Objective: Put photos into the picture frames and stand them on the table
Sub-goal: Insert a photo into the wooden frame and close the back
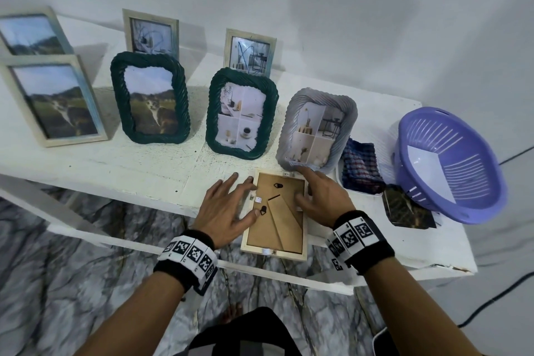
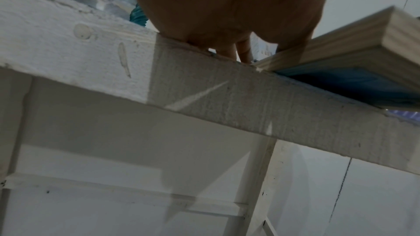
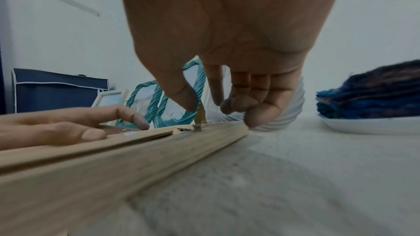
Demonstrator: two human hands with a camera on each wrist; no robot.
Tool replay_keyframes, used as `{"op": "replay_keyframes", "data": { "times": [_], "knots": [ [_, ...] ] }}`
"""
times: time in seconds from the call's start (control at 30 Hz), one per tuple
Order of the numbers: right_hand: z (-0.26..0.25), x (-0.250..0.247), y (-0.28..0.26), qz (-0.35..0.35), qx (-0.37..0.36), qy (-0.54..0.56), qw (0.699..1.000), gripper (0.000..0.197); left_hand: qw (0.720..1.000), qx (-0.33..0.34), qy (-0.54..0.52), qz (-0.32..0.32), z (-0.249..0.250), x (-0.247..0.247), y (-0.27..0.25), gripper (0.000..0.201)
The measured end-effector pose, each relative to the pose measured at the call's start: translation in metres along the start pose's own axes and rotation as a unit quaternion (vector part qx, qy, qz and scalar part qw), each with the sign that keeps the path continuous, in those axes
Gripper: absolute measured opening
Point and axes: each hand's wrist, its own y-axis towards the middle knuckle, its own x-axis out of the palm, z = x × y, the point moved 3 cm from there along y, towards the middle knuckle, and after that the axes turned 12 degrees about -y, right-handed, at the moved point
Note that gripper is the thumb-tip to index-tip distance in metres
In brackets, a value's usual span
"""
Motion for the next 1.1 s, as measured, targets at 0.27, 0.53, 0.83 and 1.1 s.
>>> {"op": "replay_keyframes", "data": {
  "times": [0.27,0.53,0.83,1.1],
  "knots": [
    [-0.01,0.009,0.014,-0.03,0.005,0.008,1.0,0.055,1.0,-0.002,-0.005,0.005,0.003,-0.001,0.0,0.058],
    [-0.003,0.024,-0.003,-0.017,-0.003,0.058,0.998,0.06,1.0,0.006,0.003,0.013,0.001,0.0,0.0,0.057],
    [-0.007,0.02,-0.013,-0.01,0.014,0.083,0.996,0.063,1.0,0.007,-0.006,0.015,0.0,0.0,0.0,0.056],
    [-0.027,0.04,-0.063,-0.028,-0.022,0.095,0.995,0.102,1.0,0.008,-0.001,0.011,-0.001,0.001,-0.001,0.056]
  ]
}}
